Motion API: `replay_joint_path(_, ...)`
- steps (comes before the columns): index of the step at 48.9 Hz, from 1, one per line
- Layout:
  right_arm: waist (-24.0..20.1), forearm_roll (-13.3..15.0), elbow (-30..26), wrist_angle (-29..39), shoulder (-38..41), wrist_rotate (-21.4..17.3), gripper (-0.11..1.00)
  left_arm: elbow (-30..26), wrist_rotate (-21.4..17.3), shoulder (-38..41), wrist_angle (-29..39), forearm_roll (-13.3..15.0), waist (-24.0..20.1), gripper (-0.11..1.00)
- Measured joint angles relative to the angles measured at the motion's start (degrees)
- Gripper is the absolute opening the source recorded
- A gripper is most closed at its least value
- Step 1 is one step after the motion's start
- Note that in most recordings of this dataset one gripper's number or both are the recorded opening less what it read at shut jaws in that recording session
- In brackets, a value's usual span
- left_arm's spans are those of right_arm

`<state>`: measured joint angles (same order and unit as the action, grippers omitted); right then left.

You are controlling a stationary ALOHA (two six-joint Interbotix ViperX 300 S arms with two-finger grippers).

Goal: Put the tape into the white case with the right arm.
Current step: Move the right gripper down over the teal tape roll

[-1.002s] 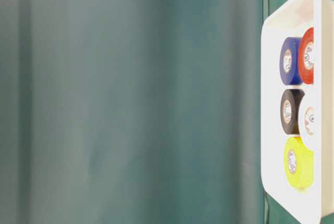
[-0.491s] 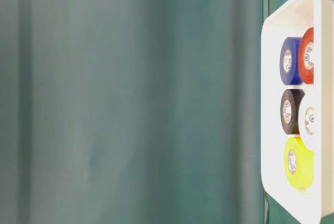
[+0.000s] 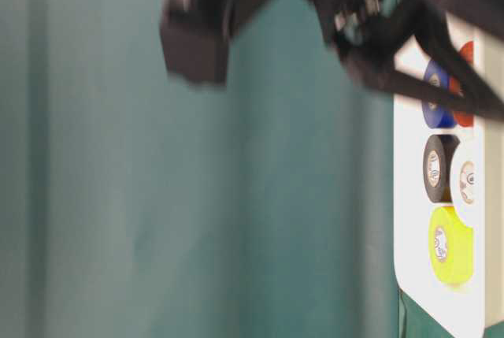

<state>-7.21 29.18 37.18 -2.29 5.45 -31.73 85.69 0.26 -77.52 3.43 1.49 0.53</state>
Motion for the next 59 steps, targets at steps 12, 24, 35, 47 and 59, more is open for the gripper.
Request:
replay_joint_path(12, -0.1, 0.1, -10.8, 0.0, 8.2, -0.1, 0.55, 0.0, 0.0, 0.0, 0.0, 0.0, -0.1, 0.01)
replay_joint_path(24, -1.7, 0.1, -20.7, 0.2, 15.6, -0.1, 0.55, 0.0, -0.1, 0.0, 0.0, 0.0, -0.1, 0.01)
replay_joint_path(35, -2.4, 0.1, -28.1, 0.9, 20.4, -0.2, 0.55, 0.0, -0.1, 0.0, 0.1, 0.0, -0.1, 0.01)
replay_joint_path(47, -2.4, 0.1, -32.8, 2.1, 23.3, -0.6, 0.55, 0.0, -0.1, 0.0, 0.3, 0.0, -0.1, 0.01)
replay_joint_path(59, -2.7, 0.1, -34.6, 4.7, 25.0, -1.9, 0.55, 0.0, -0.1, 0.0, 0.3, 0.0, -0.1, 0.01)
